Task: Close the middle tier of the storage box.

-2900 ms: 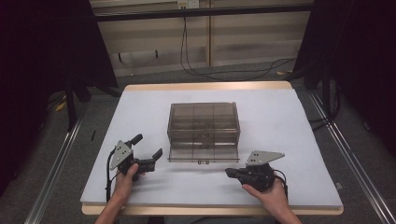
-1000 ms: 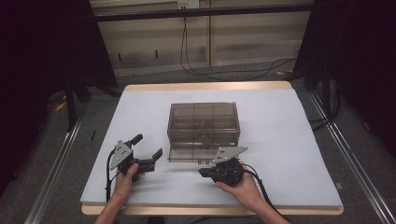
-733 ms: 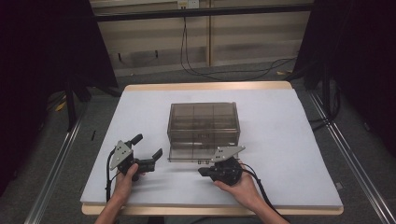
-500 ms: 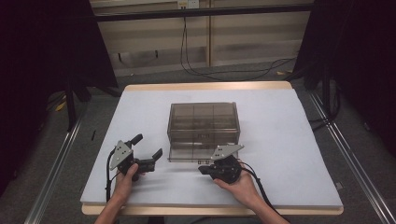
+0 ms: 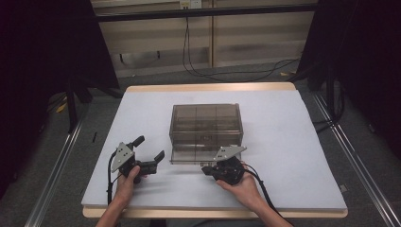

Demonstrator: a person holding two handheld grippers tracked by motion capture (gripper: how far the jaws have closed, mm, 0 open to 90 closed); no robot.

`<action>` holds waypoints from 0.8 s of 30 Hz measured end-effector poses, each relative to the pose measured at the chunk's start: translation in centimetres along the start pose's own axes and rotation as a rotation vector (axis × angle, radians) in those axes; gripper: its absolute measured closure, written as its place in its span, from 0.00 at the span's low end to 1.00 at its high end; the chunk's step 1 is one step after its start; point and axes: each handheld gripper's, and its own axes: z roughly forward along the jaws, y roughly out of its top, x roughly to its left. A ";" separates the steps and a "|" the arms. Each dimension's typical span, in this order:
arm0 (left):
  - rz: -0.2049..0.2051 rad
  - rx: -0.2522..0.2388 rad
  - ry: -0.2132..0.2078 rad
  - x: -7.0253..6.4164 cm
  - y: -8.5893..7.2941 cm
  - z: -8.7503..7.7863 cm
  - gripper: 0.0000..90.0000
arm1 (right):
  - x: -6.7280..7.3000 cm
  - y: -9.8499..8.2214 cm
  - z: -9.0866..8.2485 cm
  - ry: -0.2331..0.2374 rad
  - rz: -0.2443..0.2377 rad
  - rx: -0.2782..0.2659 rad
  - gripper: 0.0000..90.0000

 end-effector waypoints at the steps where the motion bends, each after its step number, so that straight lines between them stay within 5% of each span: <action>1: 0.001 0.001 0.001 0.0 0.0 0.0 0.01 | 0.0 0.0 0.0 0.000 0.001 -0.002 1.00; 24: -0.009 -0.006 0.001 0.0 0.0 0.0 0.01 | -0.2 0.1 0.4 -0.013 0.019 -0.014 1.00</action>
